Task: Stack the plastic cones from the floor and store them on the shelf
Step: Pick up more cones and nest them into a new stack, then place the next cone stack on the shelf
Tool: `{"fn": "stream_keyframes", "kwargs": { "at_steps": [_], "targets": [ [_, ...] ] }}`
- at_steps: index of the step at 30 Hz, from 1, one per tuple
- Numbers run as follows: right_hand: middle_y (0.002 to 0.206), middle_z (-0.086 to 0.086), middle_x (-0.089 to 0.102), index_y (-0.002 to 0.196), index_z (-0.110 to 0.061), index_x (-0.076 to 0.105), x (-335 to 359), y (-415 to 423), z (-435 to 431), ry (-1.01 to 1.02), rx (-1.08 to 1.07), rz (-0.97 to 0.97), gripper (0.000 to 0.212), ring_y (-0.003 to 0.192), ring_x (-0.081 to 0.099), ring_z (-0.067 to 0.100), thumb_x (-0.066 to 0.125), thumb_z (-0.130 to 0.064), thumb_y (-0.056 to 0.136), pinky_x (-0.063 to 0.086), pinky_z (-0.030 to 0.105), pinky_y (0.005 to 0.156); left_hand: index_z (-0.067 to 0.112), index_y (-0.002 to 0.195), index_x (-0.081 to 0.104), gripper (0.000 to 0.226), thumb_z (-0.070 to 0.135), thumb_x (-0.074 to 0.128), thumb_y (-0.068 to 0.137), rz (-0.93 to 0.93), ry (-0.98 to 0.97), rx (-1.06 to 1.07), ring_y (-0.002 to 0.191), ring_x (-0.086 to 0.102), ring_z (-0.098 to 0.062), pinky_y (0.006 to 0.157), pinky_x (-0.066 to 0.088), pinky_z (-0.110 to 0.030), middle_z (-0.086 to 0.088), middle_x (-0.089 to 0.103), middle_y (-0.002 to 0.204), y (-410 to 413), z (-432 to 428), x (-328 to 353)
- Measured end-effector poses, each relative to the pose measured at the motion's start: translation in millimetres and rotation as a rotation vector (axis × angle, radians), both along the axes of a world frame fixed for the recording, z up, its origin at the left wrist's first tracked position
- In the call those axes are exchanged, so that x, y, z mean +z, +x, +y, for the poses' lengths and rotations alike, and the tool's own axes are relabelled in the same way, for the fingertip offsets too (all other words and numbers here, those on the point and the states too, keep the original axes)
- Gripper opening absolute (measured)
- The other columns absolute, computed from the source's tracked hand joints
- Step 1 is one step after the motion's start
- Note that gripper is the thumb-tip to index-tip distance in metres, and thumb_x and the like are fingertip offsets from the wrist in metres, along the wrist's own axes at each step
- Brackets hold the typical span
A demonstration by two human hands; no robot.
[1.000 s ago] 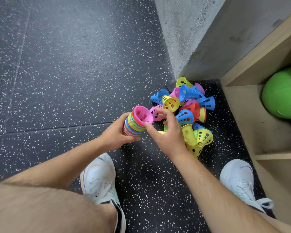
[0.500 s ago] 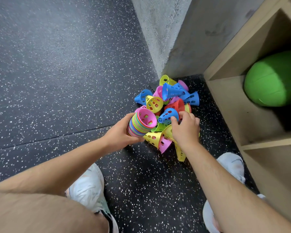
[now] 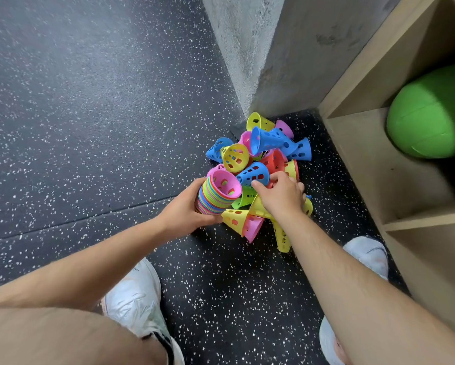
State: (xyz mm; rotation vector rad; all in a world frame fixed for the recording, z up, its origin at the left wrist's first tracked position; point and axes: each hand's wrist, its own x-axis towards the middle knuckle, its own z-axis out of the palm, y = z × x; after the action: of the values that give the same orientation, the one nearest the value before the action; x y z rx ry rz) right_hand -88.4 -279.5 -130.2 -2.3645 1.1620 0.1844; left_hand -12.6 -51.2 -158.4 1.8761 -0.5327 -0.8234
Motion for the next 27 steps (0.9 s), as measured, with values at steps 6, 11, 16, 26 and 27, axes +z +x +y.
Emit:
{"fn": "stream_keyframes", "kwargs": {
  "at_steps": [6, 11, 16, 26, 27],
  "targets": [
    [0.137, 0.005, 0.047, 0.13, -0.031, 0.057, 0, 12, 1, 0.106, -0.056, 0.065, 0.057, 0.13, 0.036, 0.03, 0.059, -0.067, 0.085, 0.031, 0.049, 0.109, 0.029, 0.138, 0.048, 0.086, 0.03, 0.095, 0.066, 0.034, -0.025, 0.022, 0.108, 0.07, -0.012, 0.098, 0.057, -0.041, 0.009, 0.071, 0.118, 1, 3, -1],
    [0.122, -0.002, 0.051, 0.102, -0.036, 0.061, -3, 14, 2, 0.131, -0.098, 0.005, 0.017, 0.12, 0.042, 0.024, 0.059, -0.05, 0.093, 0.035, 0.043, 0.101, 0.026, 0.138, 0.048, 0.083, 0.021, 0.095, 0.07, 0.061, -0.042, 0.054, 0.102, 0.07, -0.007, 0.094, 0.056, -0.032, 0.006, 0.071, 0.116, 2, 4, 0],
    [0.113, 0.0, 0.059, 0.091, -0.034, 0.057, 7, 9, 4, 0.246, -0.115, -0.421, 0.011, 0.092, 0.061, 0.01, 0.054, -0.031, 0.101, 0.052, 0.027, 0.084, 0.024, 0.138, 0.047, 0.083, 0.016, 0.095, 0.071, 0.06, -0.047, 0.065, 0.102, 0.07, -0.008, 0.096, 0.057, -0.033, 0.004, 0.07, 0.116, 4, 4, -2],
    [0.123, 0.0, 0.064, 0.111, -0.014, 0.066, 63, 12, 26, 0.107, 0.701, -0.513, 0.016, 0.122, 0.053, 0.014, 0.06, -0.022, 0.098, 0.03, 0.009, 0.103, 0.022, 0.13, 0.053, 0.071, 0.01, 0.092, 0.072, 0.093, -0.074, 0.118, 0.091, 0.071, -0.011, 0.08, 0.06, -0.029, -0.001, 0.074, 0.106, 17, -5, 24],
    [0.131, -0.003, 0.06, 0.116, -0.018, 0.065, 72, 13, 27, 0.142, 0.684, -0.505, 0.02, 0.128, 0.049, 0.009, 0.061, -0.024, 0.098, 0.028, 0.01, 0.107, 0.021, 0.128, 0.055, 0.071, 0.015, 0.094, 0.069, 0.095, -0.089, 0.129, 0.092, 0.072, -0.013, 0.081, 0.061, -0.03, -0.001, 0.075, 0.106, 24, -7, 36]
  ]
}}
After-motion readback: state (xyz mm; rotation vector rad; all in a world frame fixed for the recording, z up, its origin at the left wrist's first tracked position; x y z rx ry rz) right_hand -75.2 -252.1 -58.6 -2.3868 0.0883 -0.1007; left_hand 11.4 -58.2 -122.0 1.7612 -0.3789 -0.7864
